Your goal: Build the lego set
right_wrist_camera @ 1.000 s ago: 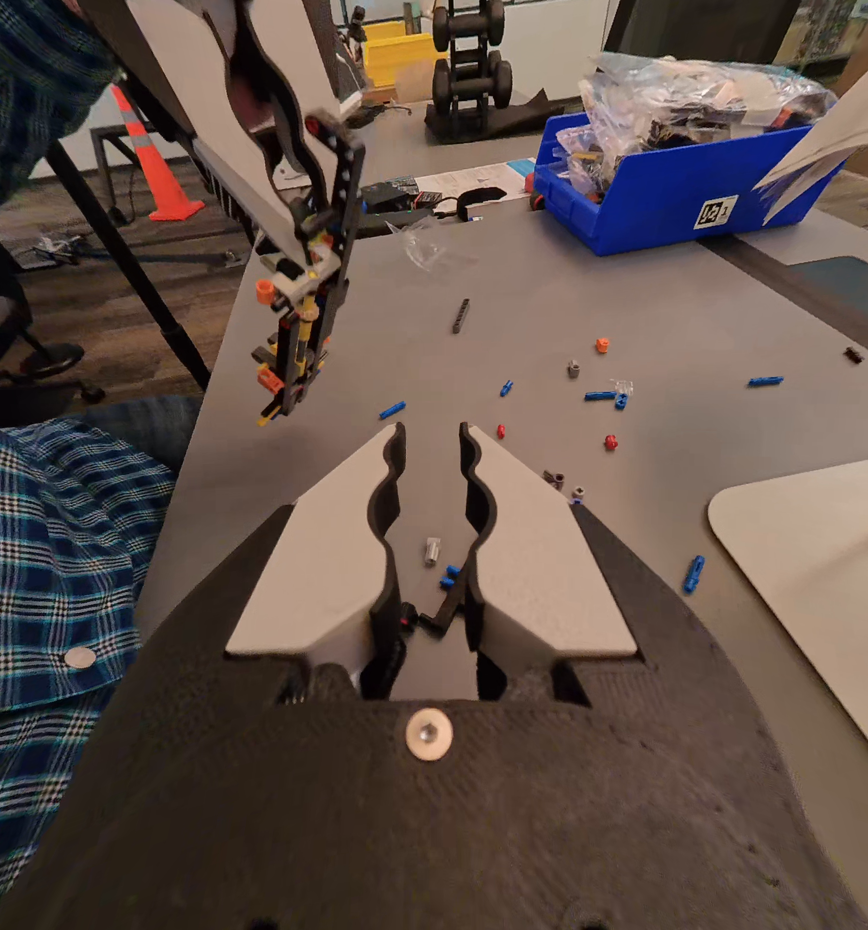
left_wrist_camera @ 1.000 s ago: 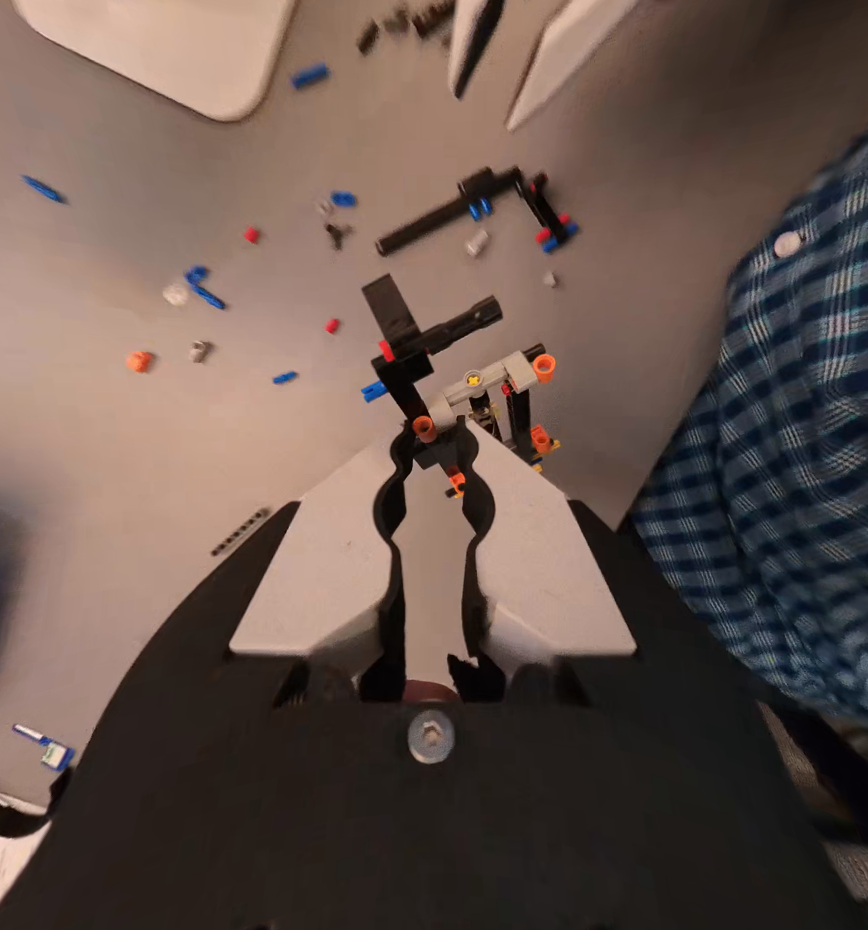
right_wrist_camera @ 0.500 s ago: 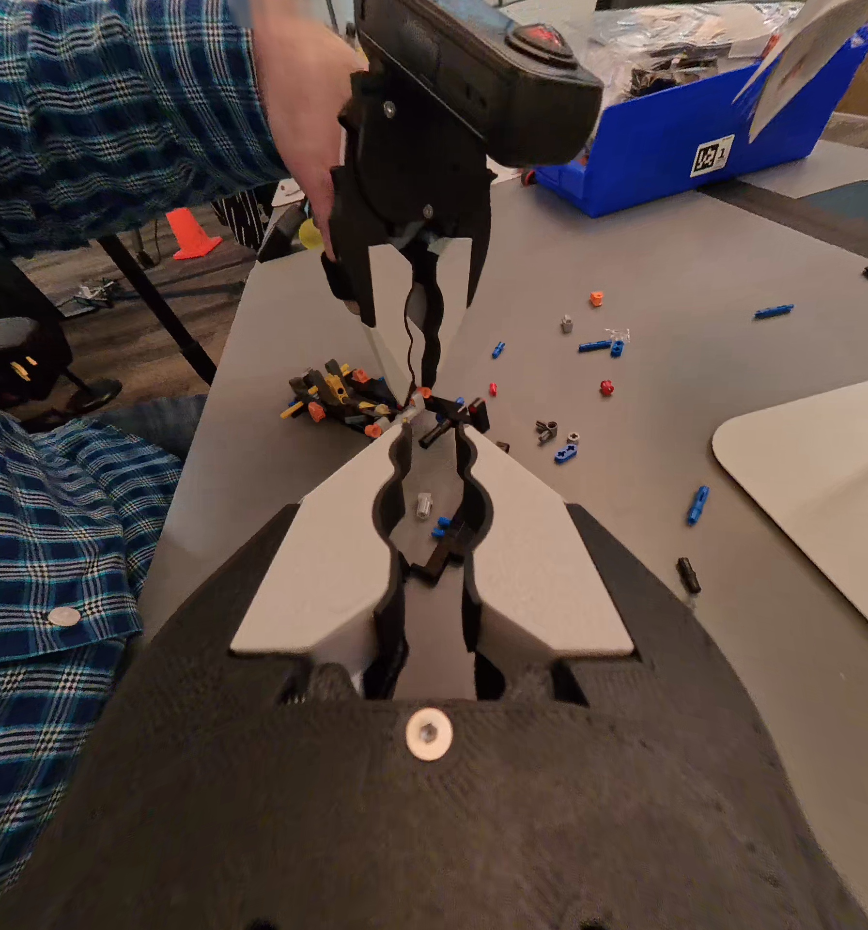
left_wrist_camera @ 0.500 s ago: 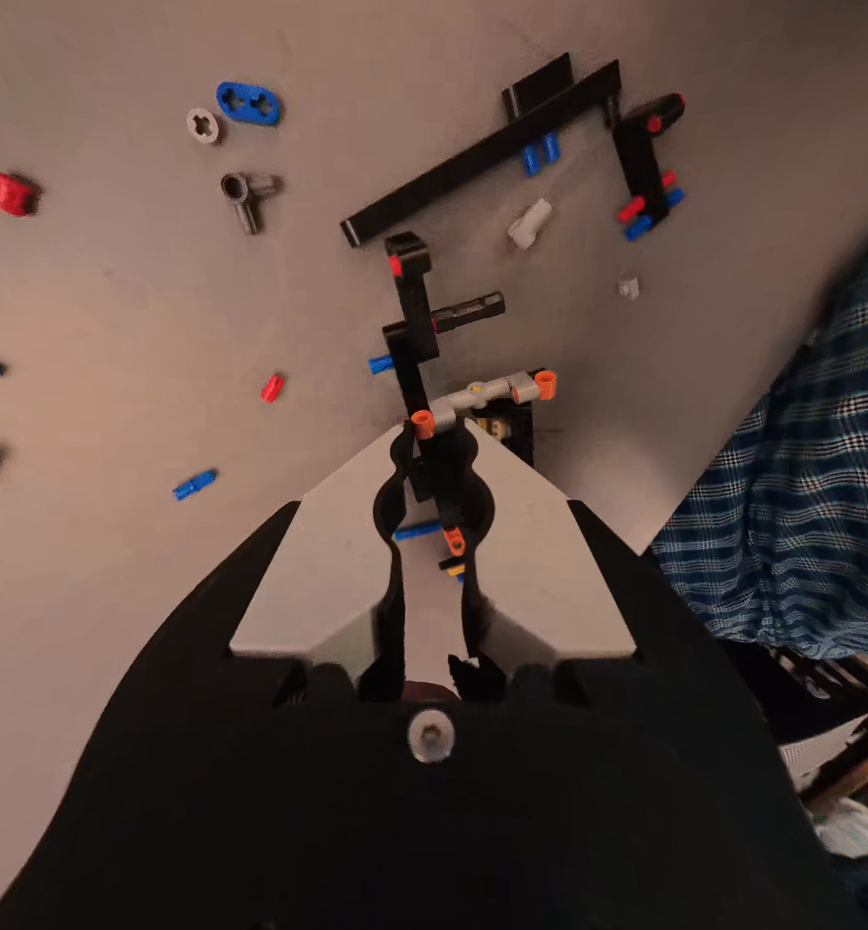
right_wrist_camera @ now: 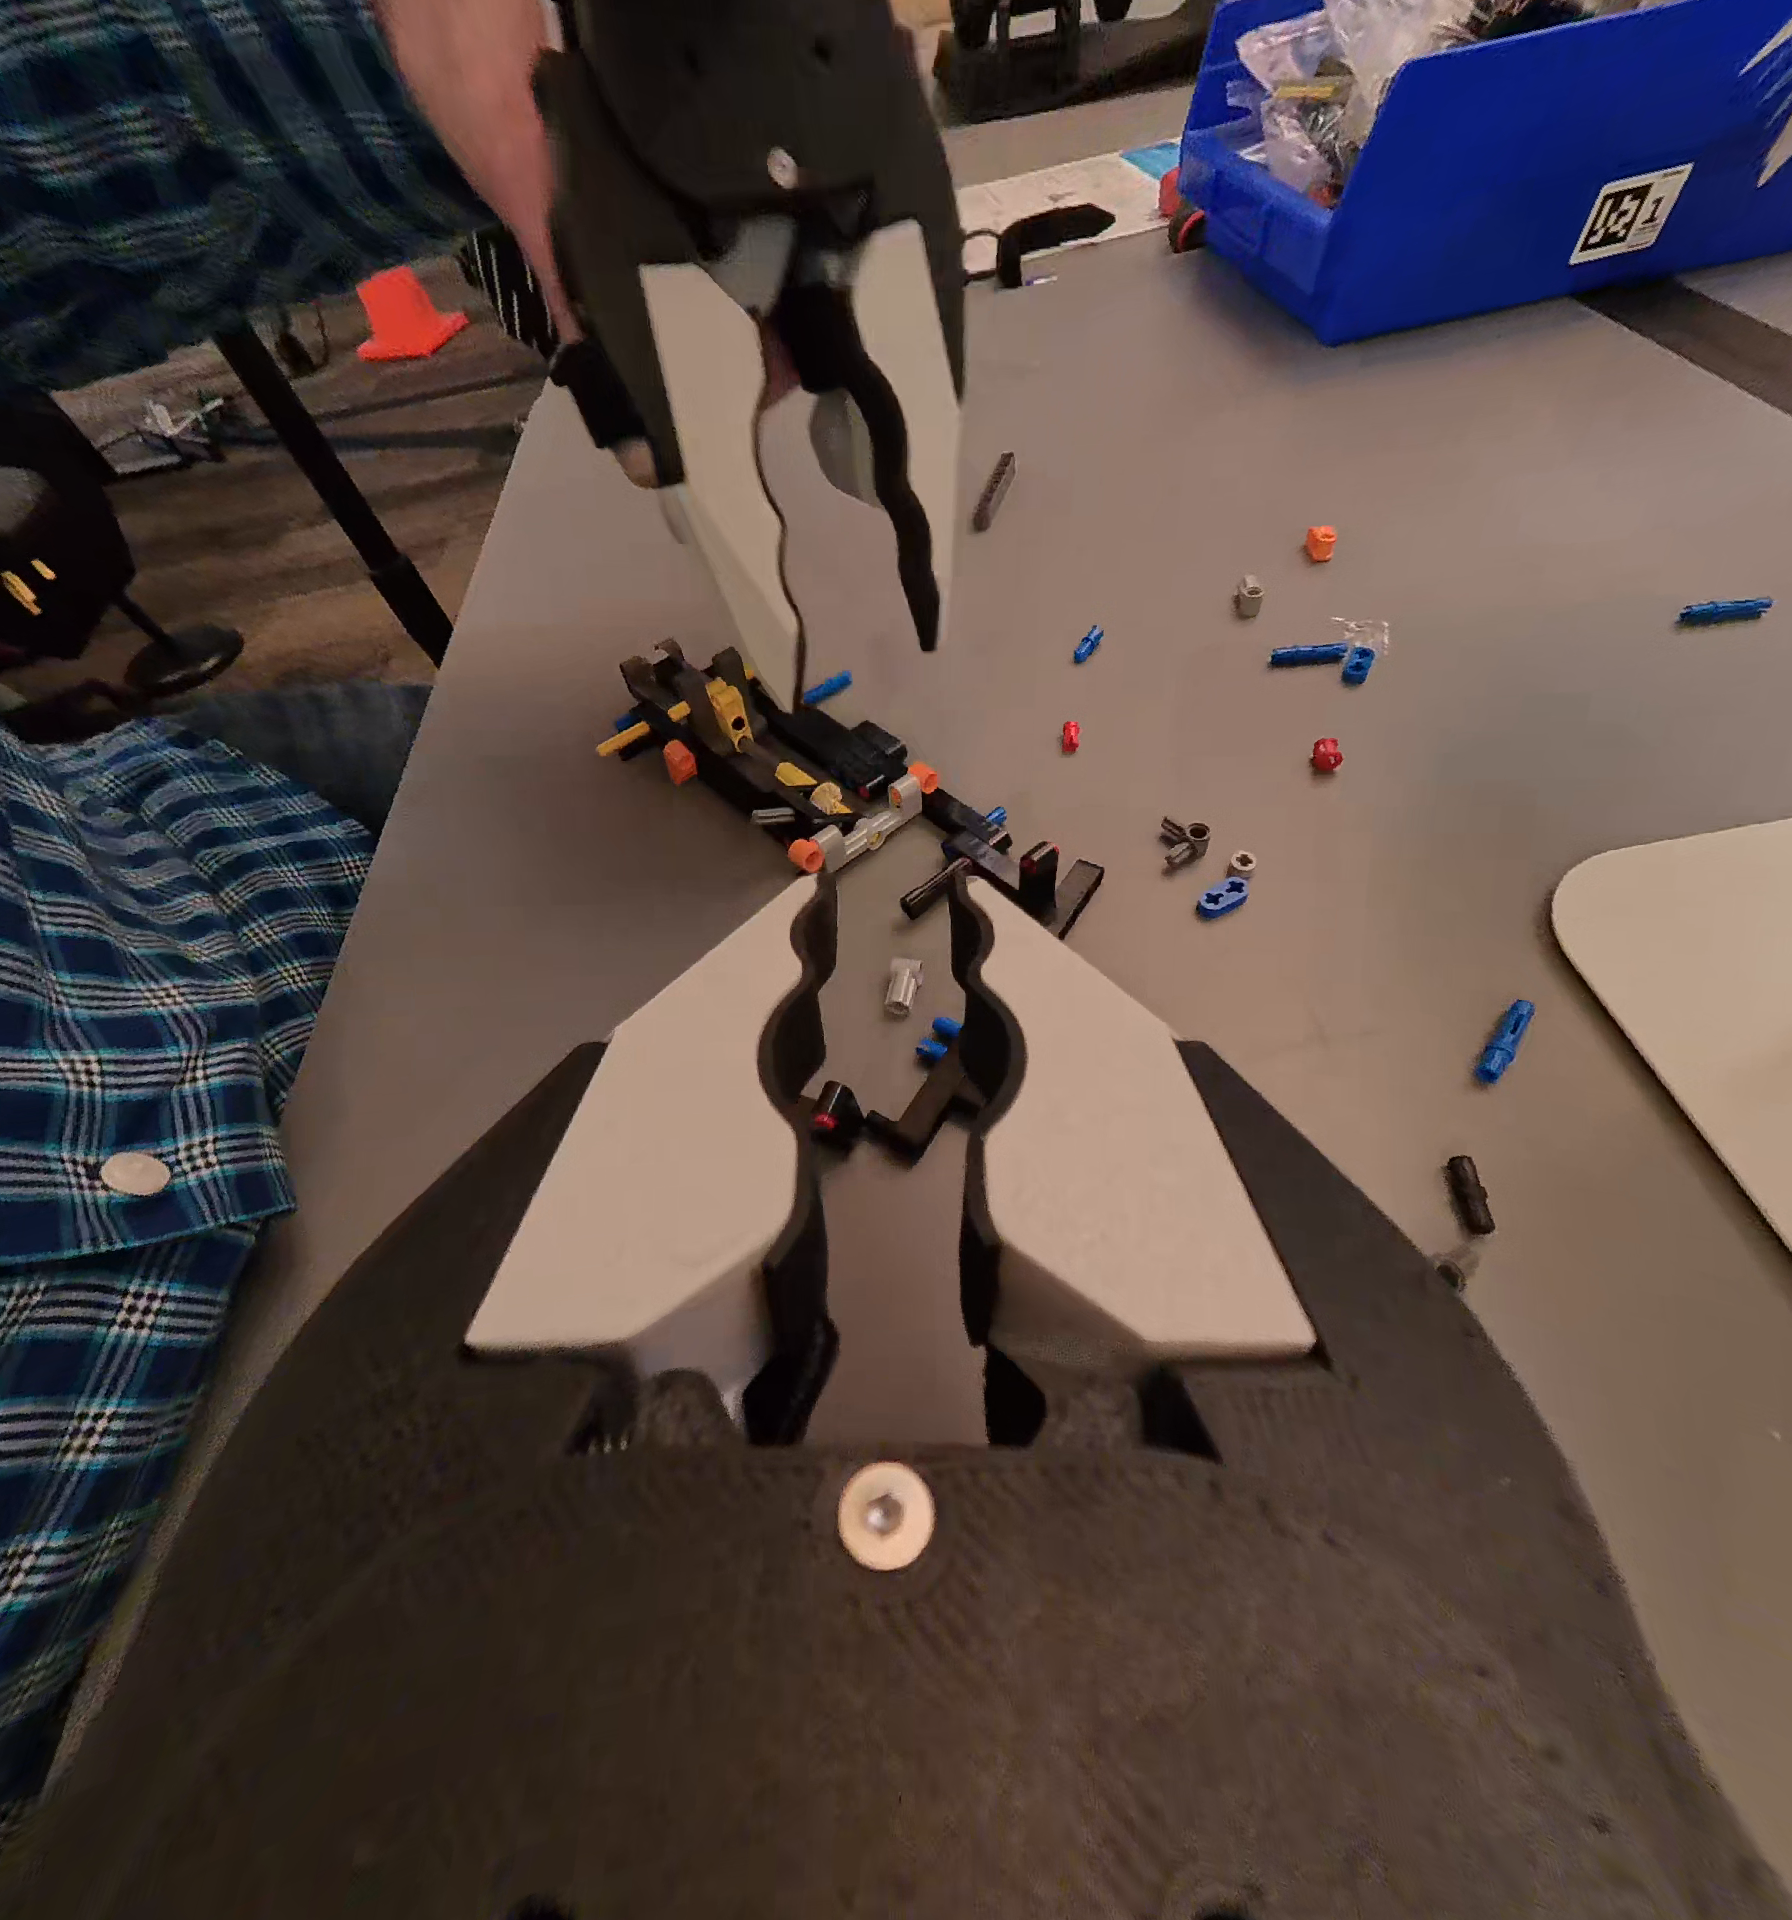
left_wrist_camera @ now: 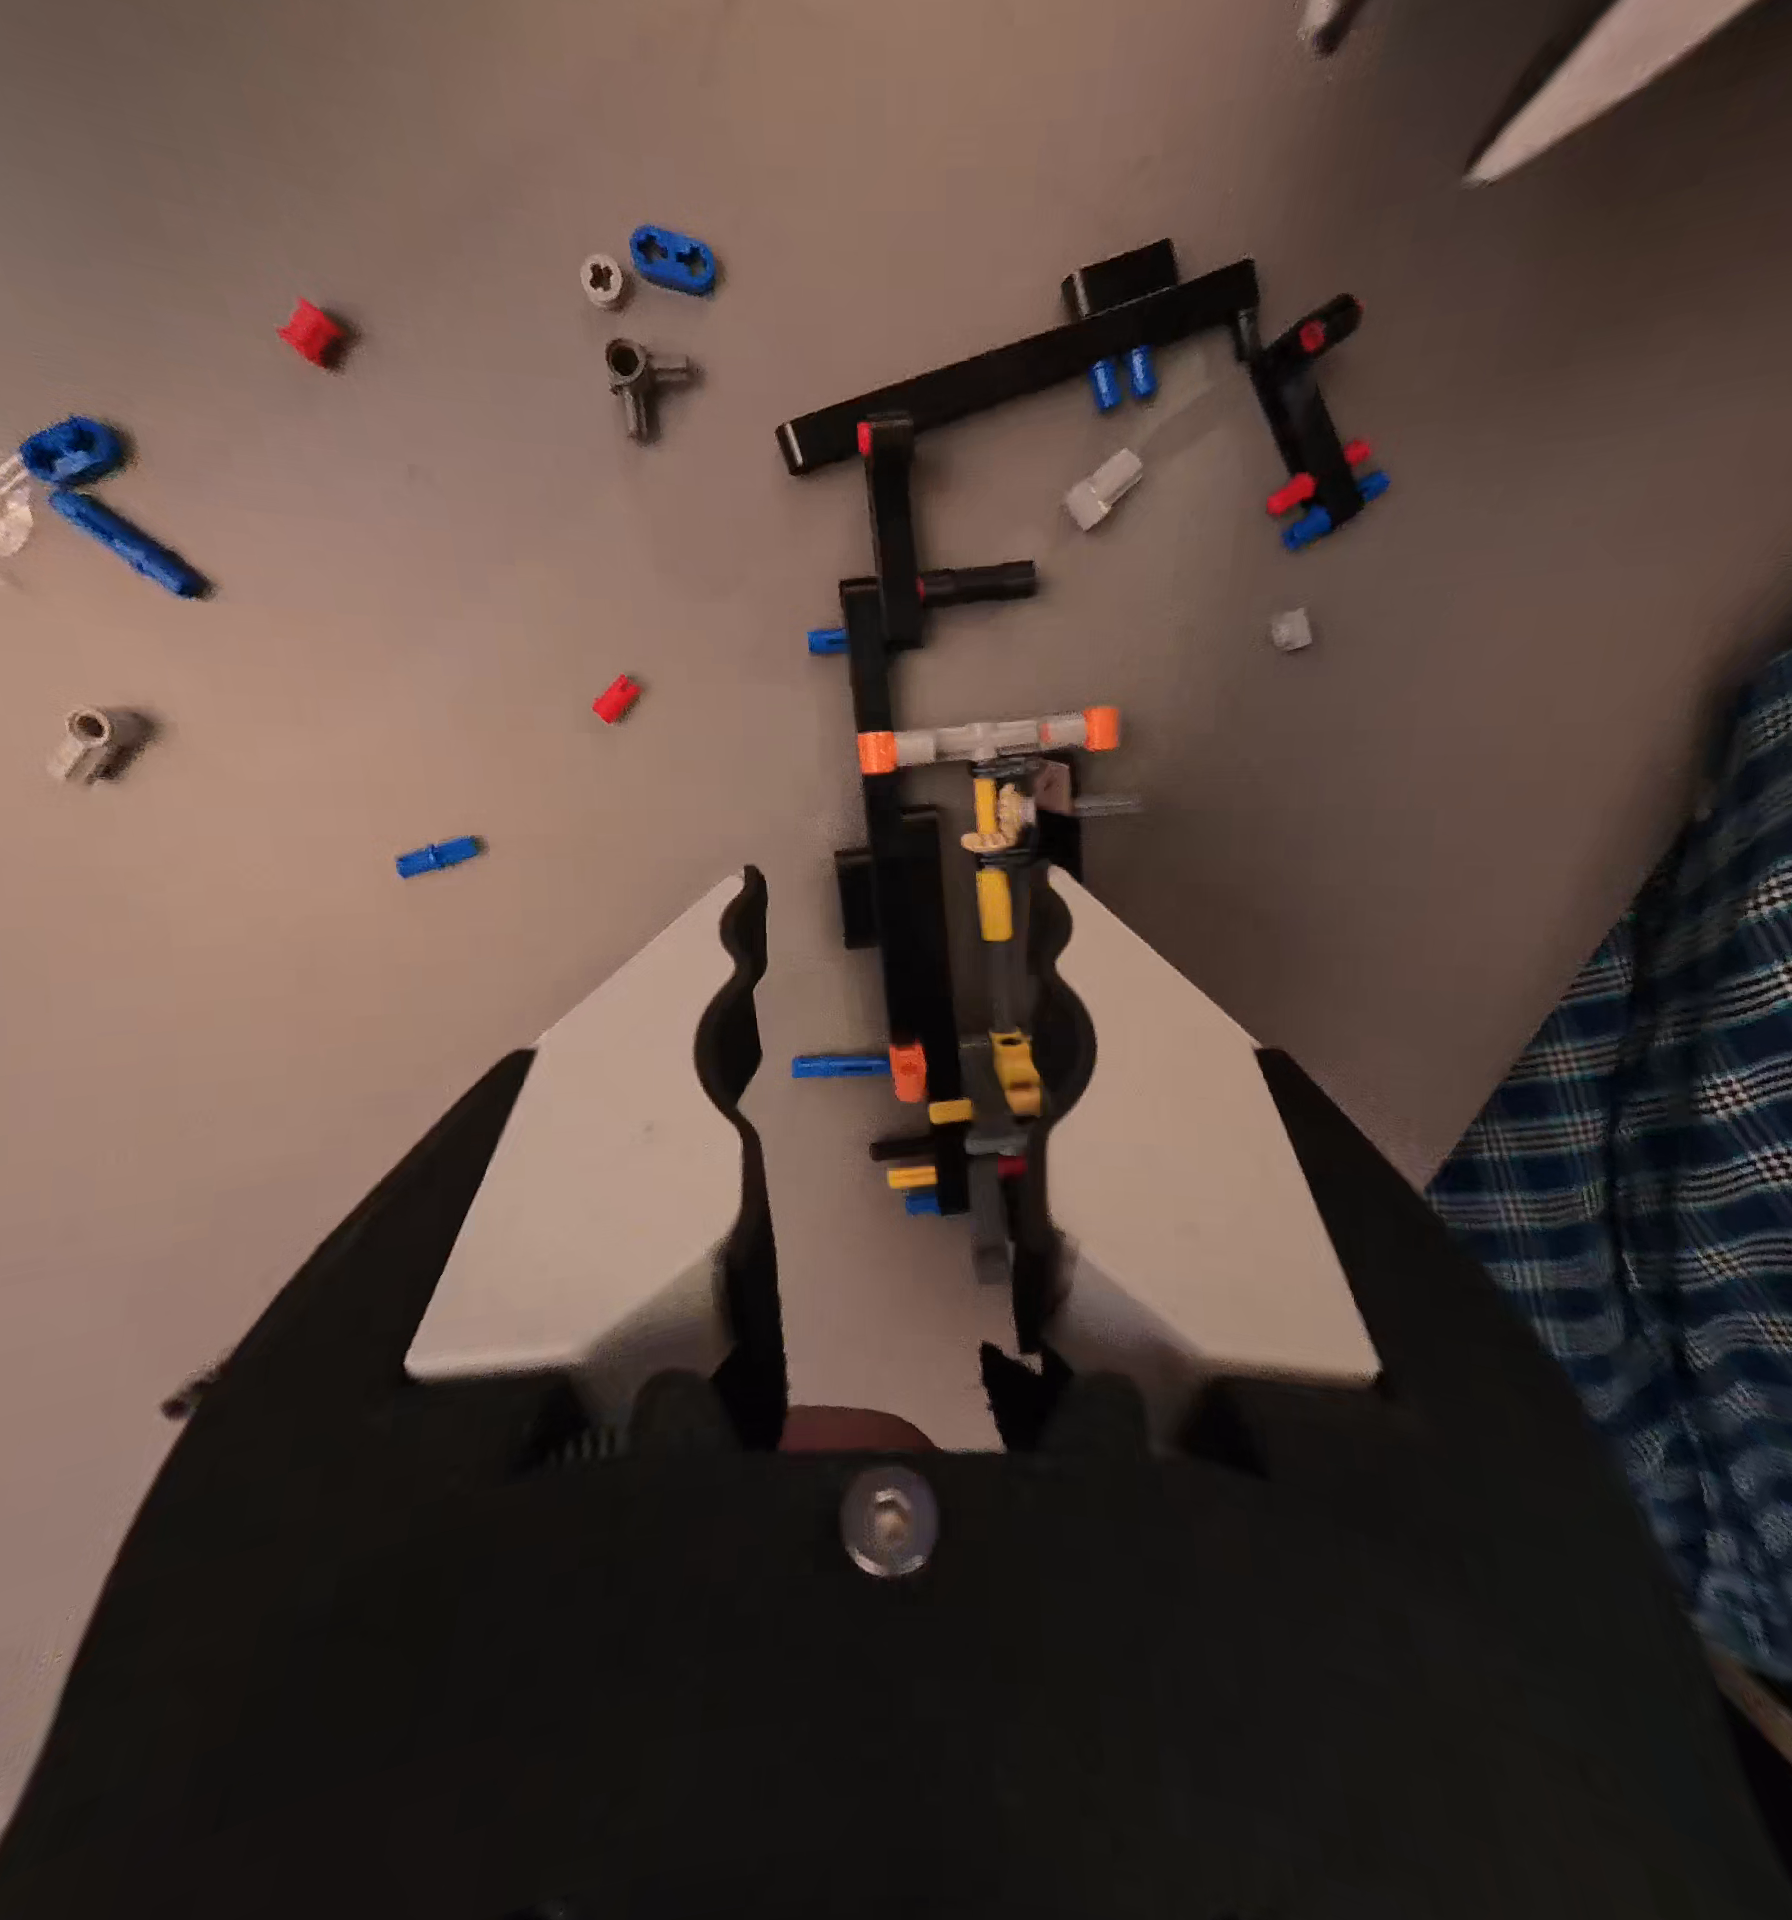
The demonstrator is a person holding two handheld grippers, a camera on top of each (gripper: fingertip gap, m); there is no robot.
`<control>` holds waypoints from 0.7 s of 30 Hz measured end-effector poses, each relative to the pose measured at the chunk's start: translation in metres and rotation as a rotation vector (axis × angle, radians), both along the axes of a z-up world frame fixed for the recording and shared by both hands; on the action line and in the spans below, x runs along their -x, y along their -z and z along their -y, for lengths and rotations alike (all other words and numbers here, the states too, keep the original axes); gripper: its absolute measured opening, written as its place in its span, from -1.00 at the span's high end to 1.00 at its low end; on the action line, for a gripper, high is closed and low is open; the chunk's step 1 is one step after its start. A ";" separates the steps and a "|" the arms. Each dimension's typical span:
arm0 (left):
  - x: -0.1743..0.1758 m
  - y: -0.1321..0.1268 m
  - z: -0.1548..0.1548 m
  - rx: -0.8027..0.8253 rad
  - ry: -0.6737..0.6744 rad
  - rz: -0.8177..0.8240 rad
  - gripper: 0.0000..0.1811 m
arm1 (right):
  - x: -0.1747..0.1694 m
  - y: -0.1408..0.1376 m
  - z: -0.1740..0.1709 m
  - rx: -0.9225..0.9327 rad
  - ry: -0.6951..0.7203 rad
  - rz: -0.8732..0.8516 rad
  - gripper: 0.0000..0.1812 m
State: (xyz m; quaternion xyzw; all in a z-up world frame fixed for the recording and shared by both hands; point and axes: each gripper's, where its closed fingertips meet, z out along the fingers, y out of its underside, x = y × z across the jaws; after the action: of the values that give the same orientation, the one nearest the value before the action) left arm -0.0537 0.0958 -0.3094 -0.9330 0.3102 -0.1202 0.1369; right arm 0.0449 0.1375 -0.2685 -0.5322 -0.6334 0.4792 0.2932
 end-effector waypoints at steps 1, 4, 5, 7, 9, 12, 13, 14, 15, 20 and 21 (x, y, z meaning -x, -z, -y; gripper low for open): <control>-0.002 -0.003 0.003 -0.050 -0.011 0.009 0.45 | 0.000 0.001 0.000 -0.008 -0.004 0.004 0.78; -0.016 -0.002 0.006 -0.146 -0.064 0.030 0.22 | 0.000 0.002 0.002 -0.008 -0.014 -0.009 0.78; -0.019 0.001 0.007 -0.169 -0.066 0.011 0.18 | 0.000 0.003 0.002 0.001 -0.014 -0.012 0.78; -0.022 0.014 0.011 -0.174 -0.051 -0.043 0.16 | 0.001 0.002 0.002 0.020 -0.014 -0.022 0.78; -0.022 0.021 0.008 -0.183 -0.071 -0.057 0.24 | 0.001 0.000 0.002 0.029 -0.011 -0.031 0.78; -0.022 0.022 0.004 -0.179 -0.112 -0.025 0.39 | -0.001 0.002 0.001 0.021 -0.008 -0.028 0.79; -0.022 0.022 0.005 -0.162 -0.119 -0.010 0.44 | -0.001 0.002 0.000 0.020 -0.006 -0.026 0.79; -0.024 0.022 0.006 -0.151 -0.127 0.017 0.49 | -0.001 0.003 -0.001 0.019 -0.003 -0.027 0.80; -0.024 0.021 0.005 -0.147 -0.143 0.044 0.53 | -0.001 0.003 -0.002 0.020 -0.002 -0.028 0.80; -0.025 0.020 0.005 -0.126 -0.191 0.129 0.62 | -0.001 0.002 -0.003 0.024 -0.003 -0.034 0.80; -0.025 0.018 0.004 -0.123 -0.207 0.155 0.70 | -0.002 0.002 -0.003 0.029 -0.002 -0.035 0.80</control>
State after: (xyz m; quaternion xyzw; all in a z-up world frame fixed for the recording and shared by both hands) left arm -0.0288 0.0920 -0.3278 -0.9378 0.2075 -0.1580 0.2291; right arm 0.0465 0.1406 -0.2707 -0.5274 -0.6217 0.4976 0.2961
